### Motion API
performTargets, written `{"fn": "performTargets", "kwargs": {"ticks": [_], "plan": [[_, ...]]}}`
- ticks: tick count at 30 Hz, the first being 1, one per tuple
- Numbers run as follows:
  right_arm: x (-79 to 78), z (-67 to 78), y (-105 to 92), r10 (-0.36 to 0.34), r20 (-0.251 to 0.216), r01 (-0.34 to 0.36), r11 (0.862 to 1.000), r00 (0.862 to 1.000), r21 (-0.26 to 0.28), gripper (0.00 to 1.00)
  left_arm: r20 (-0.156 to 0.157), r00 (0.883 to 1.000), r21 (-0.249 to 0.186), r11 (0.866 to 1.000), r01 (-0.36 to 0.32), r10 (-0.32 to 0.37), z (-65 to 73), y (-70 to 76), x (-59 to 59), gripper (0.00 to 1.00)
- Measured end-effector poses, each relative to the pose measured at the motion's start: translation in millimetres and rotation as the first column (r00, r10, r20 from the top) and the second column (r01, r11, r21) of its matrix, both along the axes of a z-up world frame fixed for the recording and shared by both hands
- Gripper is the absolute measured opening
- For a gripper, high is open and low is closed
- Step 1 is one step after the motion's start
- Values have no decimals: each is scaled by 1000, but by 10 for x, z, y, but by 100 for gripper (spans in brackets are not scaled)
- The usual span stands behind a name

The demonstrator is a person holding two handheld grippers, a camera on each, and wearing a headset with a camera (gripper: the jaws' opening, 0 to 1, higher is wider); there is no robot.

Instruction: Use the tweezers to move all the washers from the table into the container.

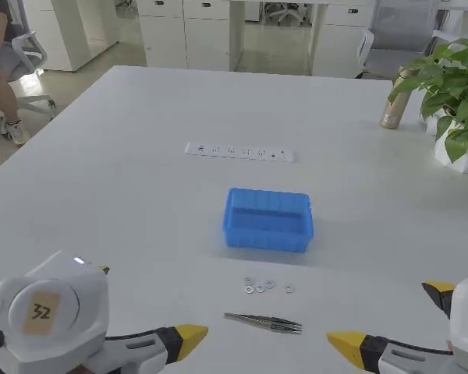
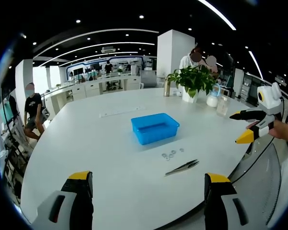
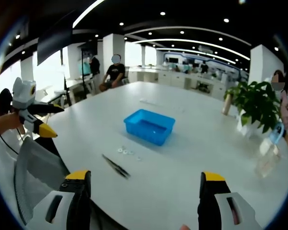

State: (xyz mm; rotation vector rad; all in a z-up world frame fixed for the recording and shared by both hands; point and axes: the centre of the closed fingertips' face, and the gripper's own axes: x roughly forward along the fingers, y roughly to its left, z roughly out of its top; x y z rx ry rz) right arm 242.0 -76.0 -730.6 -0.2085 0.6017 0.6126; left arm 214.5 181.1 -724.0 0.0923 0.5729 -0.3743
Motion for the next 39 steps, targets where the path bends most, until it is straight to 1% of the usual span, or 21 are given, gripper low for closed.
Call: {"fn": "performTargets", "kwargs": {"ticks": [8, 23, 27, 31, 33, 35, 39], "plan": [[9, -3, -8, 0, 0, 0, 1000, 1000, 1, 93, -2, 1000, 3, 1000, -1, 1, -16, 23, 9, 99], [6, -7, -10, 9, -3, -9, 1000, 1000, -6, 92, -8, 1000, 5, 1000, 0, 0, -24, -2, -16, 99], [13, -6, -9, 9, -3, -9, 1000, 1000, -1, 92, -13, 1000, 8, 1000, -1, 1, -43, 14, -14, 99], [19, -7, 0, 10, -5, -10, 1000, 1000, 9, 92, -26, 1000, 9, 1000, -3, 4, -60, 28, -13, 99], [21, -10, 6, 12, -5, -12, 1000, 1000, 8, 92, -32, 999, 18, 1000, 1, -1, -61, 30, -21, 99], [27, -7, 13, 16, -4, -16, 1000, 1000, 5, 92, -23, 1000, 22, 1000, 8, -8, -41, 17, -19, 99], [43, 18, 27, 26, 2, -26, 1000, 1000, 4, 91, -21, 1000, 30, 999, 23, -22, -23, -22, -11, 99]]}}
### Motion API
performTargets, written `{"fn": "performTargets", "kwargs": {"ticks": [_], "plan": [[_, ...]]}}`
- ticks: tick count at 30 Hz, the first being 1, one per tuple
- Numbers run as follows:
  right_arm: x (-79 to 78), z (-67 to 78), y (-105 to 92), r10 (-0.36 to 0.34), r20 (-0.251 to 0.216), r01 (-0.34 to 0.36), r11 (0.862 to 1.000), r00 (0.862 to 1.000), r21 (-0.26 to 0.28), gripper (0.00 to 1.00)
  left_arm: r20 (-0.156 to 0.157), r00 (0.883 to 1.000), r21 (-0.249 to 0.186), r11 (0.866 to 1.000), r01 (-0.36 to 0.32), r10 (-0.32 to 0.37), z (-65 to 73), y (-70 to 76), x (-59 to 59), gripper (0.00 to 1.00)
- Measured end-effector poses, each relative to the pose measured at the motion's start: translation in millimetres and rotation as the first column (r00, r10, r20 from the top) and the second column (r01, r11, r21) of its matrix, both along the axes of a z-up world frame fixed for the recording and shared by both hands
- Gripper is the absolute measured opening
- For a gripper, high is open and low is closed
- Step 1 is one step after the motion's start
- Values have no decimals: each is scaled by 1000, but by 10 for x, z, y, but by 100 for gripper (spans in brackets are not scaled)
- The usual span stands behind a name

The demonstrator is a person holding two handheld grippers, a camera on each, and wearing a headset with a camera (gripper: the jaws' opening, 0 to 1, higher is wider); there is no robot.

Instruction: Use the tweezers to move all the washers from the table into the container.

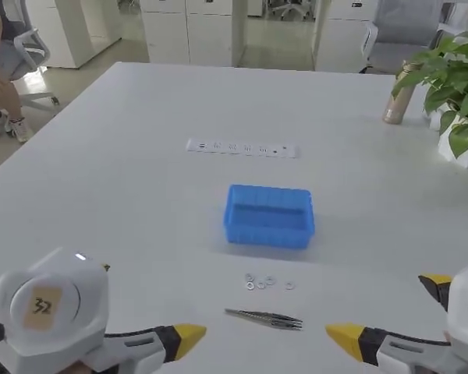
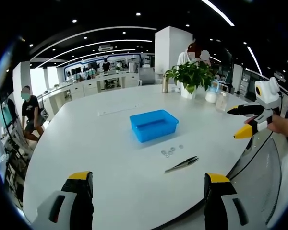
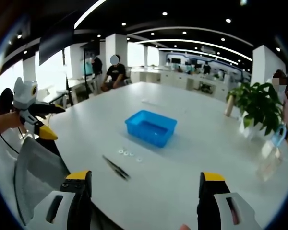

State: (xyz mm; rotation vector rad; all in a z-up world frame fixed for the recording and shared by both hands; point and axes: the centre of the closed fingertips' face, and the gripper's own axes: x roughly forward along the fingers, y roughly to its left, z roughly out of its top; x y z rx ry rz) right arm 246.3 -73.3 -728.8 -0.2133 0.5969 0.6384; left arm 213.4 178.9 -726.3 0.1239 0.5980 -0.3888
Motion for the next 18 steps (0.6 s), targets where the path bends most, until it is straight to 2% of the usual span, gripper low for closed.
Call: {"fn": "performTargets", "kwargs": {"ticks": [3, 6, 9, 13, 15, 18], "plan": [[14, -7, 7, 9, -3, -9, 1000, 1000, -4, 91, -9, 1000, -7, 1000, 24, -25, -2, -86, 33, 98], [32, -29, 33, 20, -12, -20, 1000, 1000, -9, 90, -26, 997, 14, 998, 67, -67, -20, -151, 52, 86], [50, -53, 73, 32, -22, -32, 999, 999, -9, 90, -43, 994, 20, 995, 99, -98, -47, -212, 77, 85], [65, -87, 129, 49, -32, -50, 998, 998, -26, 89, -69, 985, 46, 986, 161, -157, -104, -275, 129, 76], [66, -85, 167, 53, -39, -54, 998, 998, -30, 88, -93, 978, 43, 981, 190, -185, -156, -302, 155, 72], [54, -91, 217, 62, -50, -64, 998, 997, -22, 86, -154, 958, 58, 966, 251, -240, -265, -344, 161, 62]]}}
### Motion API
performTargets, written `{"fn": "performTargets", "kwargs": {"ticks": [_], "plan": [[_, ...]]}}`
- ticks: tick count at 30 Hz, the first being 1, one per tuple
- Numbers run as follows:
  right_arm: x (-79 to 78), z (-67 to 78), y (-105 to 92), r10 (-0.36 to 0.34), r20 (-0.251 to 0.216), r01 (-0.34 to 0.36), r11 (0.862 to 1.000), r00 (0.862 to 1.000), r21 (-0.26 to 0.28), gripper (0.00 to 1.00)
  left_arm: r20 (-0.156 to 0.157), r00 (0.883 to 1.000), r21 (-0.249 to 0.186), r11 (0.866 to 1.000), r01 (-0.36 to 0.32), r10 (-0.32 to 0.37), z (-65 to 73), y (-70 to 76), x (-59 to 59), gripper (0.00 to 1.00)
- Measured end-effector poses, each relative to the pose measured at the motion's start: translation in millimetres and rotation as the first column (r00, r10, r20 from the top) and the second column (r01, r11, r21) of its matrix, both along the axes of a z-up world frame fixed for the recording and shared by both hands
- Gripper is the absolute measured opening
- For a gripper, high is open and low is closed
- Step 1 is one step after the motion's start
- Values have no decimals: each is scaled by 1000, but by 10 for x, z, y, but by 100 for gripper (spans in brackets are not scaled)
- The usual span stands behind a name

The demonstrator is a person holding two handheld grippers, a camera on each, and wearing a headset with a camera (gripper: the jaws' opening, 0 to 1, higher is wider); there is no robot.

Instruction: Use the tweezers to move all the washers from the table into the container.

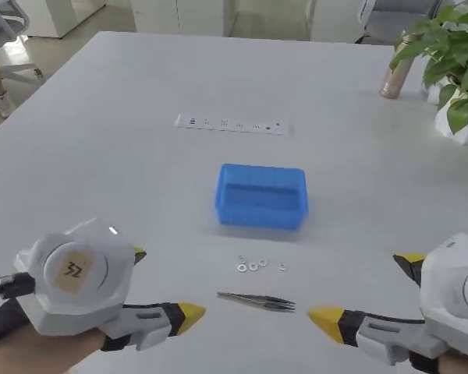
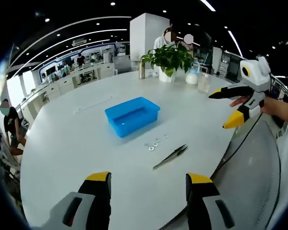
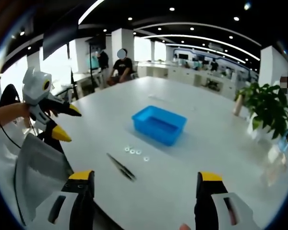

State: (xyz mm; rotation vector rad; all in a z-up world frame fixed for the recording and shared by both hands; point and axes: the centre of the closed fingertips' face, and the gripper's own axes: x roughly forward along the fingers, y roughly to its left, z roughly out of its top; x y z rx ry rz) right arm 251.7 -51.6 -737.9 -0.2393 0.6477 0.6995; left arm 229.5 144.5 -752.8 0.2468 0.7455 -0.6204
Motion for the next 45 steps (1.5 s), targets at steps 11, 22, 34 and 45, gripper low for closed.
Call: {"fn": "performTargets", "kwargs": {"ticks": [11, 22, 34, 45], "plan": [[-71, -181, 201, 88, -70, -89, 996, 994, -21, 74, -86, 978, 46, 980, 194, -189, -325, -199, 84, 43], [-68, -285, 396, 144, -111, -147, 989, 983, -24, 61, -175, 945, 75, 953, 294, -277, -715, -306, 205, 25], [-142, -433, 513, 185, -156, -194, 980, 970, -44, 58, -156, 922, 112, 922, 372, -353, -894, -416, 381, 6], [-144, -549, 641, 245, -187, -257, 965, 951, -43, 56, -159, 902, 104, 901, 421, -402, -1008, -472, 383, 3]]}}
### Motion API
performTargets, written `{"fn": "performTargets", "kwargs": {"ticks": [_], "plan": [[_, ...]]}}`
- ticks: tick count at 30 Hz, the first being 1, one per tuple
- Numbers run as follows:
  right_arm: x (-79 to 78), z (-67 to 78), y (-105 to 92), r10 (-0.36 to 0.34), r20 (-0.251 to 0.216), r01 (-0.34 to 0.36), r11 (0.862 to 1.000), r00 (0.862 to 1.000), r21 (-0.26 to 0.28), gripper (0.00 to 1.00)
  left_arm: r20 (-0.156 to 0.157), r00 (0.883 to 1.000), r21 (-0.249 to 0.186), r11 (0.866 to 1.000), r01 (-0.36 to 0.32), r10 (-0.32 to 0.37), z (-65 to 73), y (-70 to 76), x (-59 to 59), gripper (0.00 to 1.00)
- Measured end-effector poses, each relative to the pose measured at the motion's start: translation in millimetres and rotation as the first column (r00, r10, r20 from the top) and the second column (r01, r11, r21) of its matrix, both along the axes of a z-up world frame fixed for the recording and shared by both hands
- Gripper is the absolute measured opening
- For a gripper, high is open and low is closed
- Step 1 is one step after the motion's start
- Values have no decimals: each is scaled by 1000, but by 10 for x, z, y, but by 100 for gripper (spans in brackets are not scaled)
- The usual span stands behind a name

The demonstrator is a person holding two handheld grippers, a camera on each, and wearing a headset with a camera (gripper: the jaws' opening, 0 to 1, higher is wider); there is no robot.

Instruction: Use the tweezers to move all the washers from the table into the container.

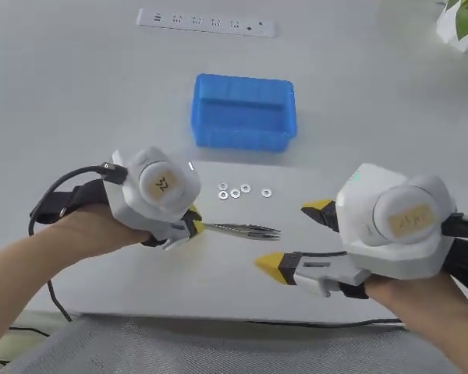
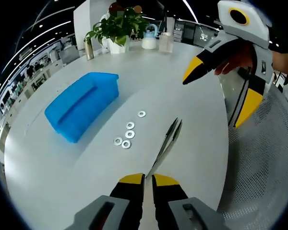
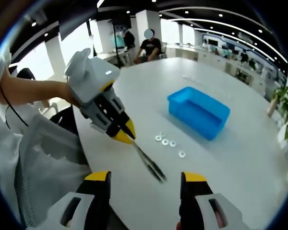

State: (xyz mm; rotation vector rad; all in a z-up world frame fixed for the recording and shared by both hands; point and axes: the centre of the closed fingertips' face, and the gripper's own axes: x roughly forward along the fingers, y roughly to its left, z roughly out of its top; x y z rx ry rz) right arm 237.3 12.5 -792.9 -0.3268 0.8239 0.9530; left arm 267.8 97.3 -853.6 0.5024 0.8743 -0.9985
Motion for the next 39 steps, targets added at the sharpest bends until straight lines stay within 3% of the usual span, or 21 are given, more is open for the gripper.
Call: {"fn": "performTargets", "kwargs": {"ticks": [3, 8, 11, 14, 22, 30, 39], "plan": [[22, -67, 48, 29, -8, -29, 1000, 1000, -5, 54, -16, 1000, -8, 1000, 6, -6, -10, -16, -13, 2], [60, -160, 134, 92, -14, -92, 996, 996, -15, 51, -15, 999, 7, 999, 46, -46, -44, -33, -37, 0], [98, -245, 173, 166, -5, -166, 984, 986, -58, 49, -12, 997, 11, 997, 73, -73, -47, -64, -64, 0], [128, -297, 209, 189, -8, -190, 980, 982, -67, 47, -20, 996, 6, 996, 90, -90, -15, -100, -94, 0], [142, -320, 281, 227, -1, -226, 972, 974, -66, 45, -4, 996, -51, 995, 88, -88, 336, -193, -126, 0], [155, -260, 361, 251, 34, -248, 967, 968, -57, 39, 62, 994, -109, 989, 100, -93, 764, -345, -97, 0], [188, -167, 452, 246, 68, -244, 969, 967, -31, 23, 105, 989, -147, 982, 118, -104, 1052, -473, -119, 0]]}}
